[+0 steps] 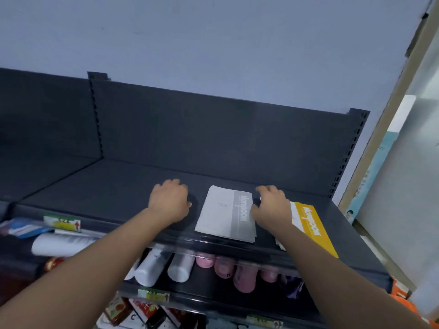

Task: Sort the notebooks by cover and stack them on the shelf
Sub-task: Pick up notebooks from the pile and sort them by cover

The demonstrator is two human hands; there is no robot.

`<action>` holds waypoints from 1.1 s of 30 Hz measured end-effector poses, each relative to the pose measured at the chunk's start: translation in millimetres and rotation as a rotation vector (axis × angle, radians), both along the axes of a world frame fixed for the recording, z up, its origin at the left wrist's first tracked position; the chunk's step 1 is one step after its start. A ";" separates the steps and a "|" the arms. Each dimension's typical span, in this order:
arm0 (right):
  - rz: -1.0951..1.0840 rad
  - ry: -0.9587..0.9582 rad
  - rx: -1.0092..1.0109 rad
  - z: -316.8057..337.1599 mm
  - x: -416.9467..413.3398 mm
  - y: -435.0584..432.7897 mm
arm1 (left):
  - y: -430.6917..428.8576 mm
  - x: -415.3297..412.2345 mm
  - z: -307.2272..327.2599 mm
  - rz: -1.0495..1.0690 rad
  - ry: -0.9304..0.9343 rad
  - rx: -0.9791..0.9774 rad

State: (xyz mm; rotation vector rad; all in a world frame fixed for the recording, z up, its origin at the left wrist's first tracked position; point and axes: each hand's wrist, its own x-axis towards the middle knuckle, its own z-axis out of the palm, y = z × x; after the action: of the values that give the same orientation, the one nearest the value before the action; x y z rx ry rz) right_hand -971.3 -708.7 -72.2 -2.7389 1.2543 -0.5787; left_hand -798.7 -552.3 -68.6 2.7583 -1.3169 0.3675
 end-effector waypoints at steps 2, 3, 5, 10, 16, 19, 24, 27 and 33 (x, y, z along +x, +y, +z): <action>0.097 0.029 -0.016 6.6 25.4 17.0 | 19.4 10.1 6.6 0.020 -0.025 0.005; 0.147 0.041 -0.028 9.3 38.3 26.4 | 30.2 15.9 9.4 0.033 -0.035 0.009; 0.238 0.058 -0.049 14.5 64.6 47.2 | 52.7 29.6 14.1 0.068 -0.050 0.018; 0.430 0.108 -0.093 26.1 132.1 107.0 | 117.9 70.8 21.9 0.191 -0.067 0.019; 0.628 0.161 -0.102 32.8 213.3 185.3 | 205.7 125.9 29.4 0.327 -0.103 -0.004; 0.686 0.174 -0.109 35.7 256.4 225.1 | 249.4 154.7 33.8 0.381 -0.118 -0.005; 0.780 0.173 -0.103 35.4 328.5 294.0 | 323.0 208.9 35.6 0.453 -0.148 0.009; 0.823 0.170 -0.100 35.1 367.0 332.4 | 362.5 239.3 38.3 0.494 -0.140 0.015; 0.888 0.161 -0.083 36.6 439.0 392.5 | 423.7 296.5 38.6 0.582 -0.121 0.004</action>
State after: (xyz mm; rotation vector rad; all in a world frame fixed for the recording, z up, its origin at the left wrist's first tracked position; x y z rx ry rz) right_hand -532.3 -316.1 -35.7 -3.0327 -0.0618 -0.3068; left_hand -502.2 -128.5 -29.9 3.1157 -0.4947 0.5622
